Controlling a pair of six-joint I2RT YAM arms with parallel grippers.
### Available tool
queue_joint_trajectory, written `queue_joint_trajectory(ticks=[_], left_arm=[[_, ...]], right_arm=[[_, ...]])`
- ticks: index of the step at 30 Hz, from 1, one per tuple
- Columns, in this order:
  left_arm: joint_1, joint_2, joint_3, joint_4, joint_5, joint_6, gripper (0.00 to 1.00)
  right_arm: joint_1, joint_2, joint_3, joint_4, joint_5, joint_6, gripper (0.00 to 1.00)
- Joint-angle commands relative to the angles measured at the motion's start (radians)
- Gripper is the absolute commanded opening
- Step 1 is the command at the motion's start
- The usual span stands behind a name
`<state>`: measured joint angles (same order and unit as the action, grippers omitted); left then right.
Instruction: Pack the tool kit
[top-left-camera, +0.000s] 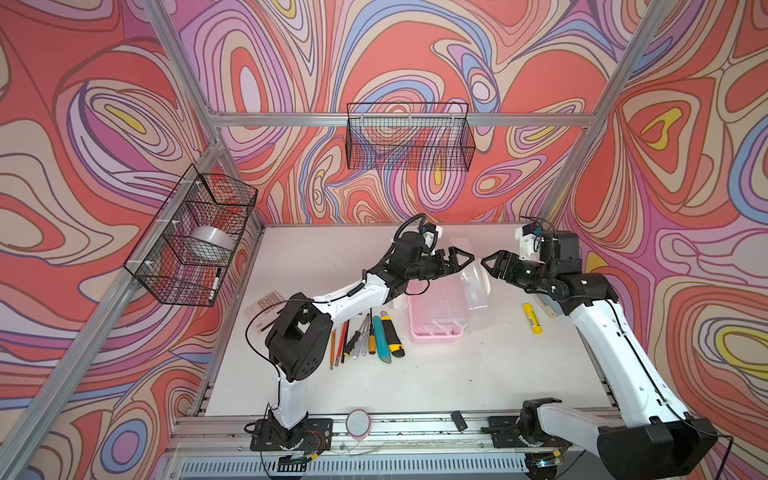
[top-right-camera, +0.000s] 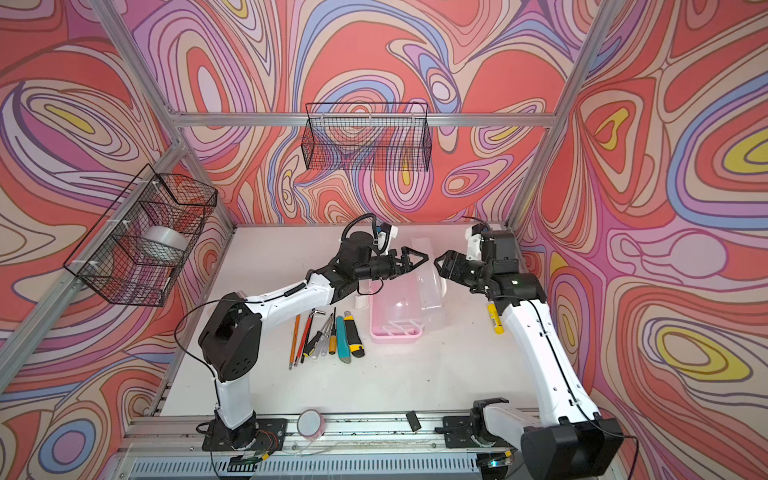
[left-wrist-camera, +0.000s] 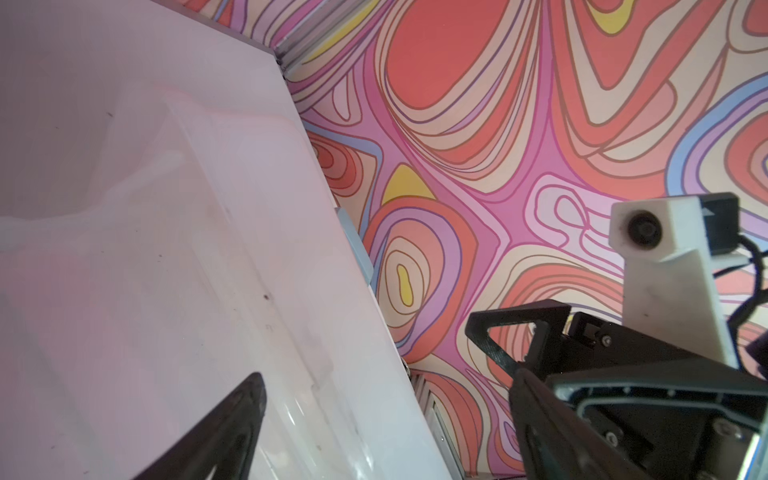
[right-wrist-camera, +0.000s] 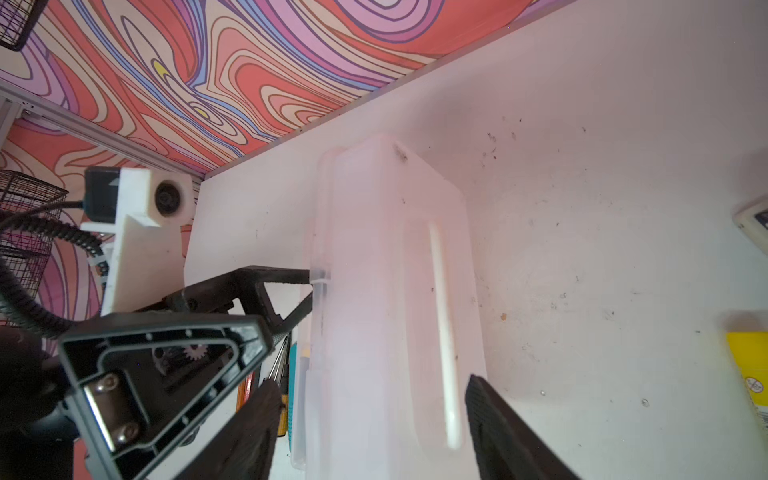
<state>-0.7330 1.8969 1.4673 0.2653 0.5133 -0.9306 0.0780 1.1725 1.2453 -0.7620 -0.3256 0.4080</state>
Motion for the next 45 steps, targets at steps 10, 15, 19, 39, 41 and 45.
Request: queue_joint_trajectory(ticks=[10,15,19,39,41,45], left_arm=[[0.104,-0.263,-0.202,-0.270,-0.263,0.210,0.93],[0.106,-0.281,-0.284,-0.371,-0.363,0.236,0.91],[0.085,-0.188,-0.263,-0.347,-0.316,0.257,0.89],[0.144,-0.356,-0.428,-0.209,-0.219,0.231,0.94],[0.161,-0.381,-0.446,-0.205,-0.200,0.227,0.94],[0.206,-0.410,-0.502,-0.144,-0.143,0.183,0.94]], right_arm=[[0.174,-0.007,0.038,-0.073,0.228,-0.056,0.78],[0.387,0.044,0.115,-0.138,0.479,-0.053,0.78],[0.438,0.099,0.191,-0.172,0.566,-0.060,0.78],[0.438,0.155,-0.029,0.182,0.104,0.017,0.69],[0.437,0.188,-0.025,0.208,0.070,0.019,0.69],[0.437,0.248,-0.029,0.253,0.029,0.033,0.67]])
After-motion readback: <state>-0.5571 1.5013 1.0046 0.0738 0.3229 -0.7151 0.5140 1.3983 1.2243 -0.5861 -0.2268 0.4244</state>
